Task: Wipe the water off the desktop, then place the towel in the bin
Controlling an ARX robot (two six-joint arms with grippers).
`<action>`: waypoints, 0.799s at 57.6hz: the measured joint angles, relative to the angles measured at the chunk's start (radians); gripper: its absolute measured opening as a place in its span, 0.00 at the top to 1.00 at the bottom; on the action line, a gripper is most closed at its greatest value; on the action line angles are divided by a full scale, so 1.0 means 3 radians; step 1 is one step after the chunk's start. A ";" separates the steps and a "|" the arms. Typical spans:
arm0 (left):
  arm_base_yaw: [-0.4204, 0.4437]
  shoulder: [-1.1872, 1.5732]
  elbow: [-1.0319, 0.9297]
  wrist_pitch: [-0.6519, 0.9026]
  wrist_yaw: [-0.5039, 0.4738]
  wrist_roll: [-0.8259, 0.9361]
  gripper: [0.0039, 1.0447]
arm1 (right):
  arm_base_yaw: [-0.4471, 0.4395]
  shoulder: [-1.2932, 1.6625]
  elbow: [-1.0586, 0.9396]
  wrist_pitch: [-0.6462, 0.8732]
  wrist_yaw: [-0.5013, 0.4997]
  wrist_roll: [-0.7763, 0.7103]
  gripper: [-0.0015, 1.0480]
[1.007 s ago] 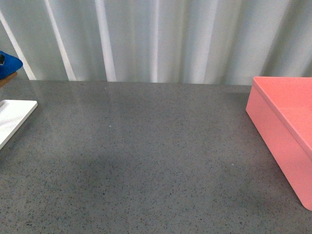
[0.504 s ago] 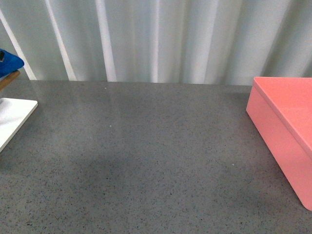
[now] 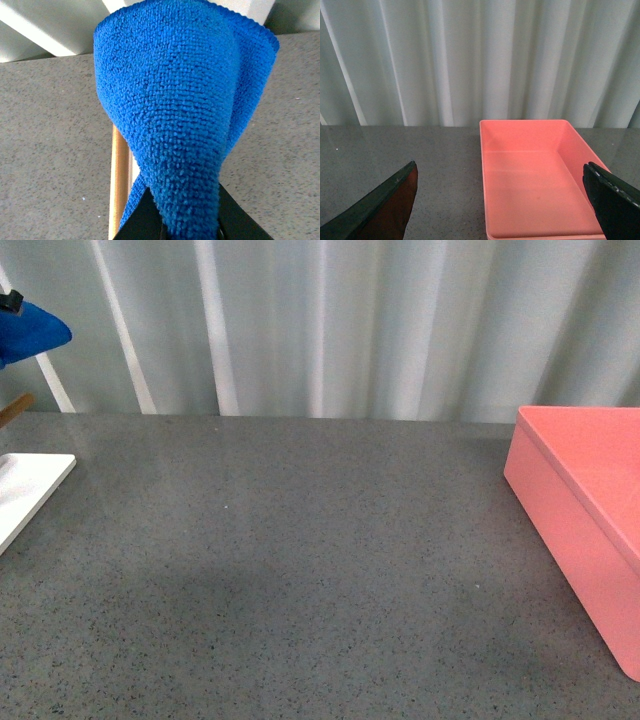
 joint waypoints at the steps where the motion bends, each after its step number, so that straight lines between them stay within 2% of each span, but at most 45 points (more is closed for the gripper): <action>1: -0.0006 -0.0018 -0.0011 0.0000 0.0011 -0.0006 0.92 | 0.0000 0.0000 0.0000 0.0000 0.0000 0.0000 0.07; 10: -0.0159 -0.0431 -0.0309 0.0088 0.0356 -0.0134 0.92 | 0.0000 0.0000 0.0000 0.0000 -0.0001 0.0000 0.07; 24: -0.0779 -0.1352 -0.0956 0.0361 0.1029 -0.0497 0.92 | 0.0000 0.0000 0.0000 0.0000 0.0000 0.0000 0.07; 34: -0.1255 -0.1624 -0.1306 0.0647 0.1283 -0.0867 0.92 | 0.0000 0.0000 0.0000 0.0000 0.0000 0.0000 0.07; 46: -0.1601 -0.1658 -0.1502 0.1034 0.1617 -0.1408 0.92 | 0.0000 0.0000 0.0000 0.0000 -0.0001 0.0000 0.07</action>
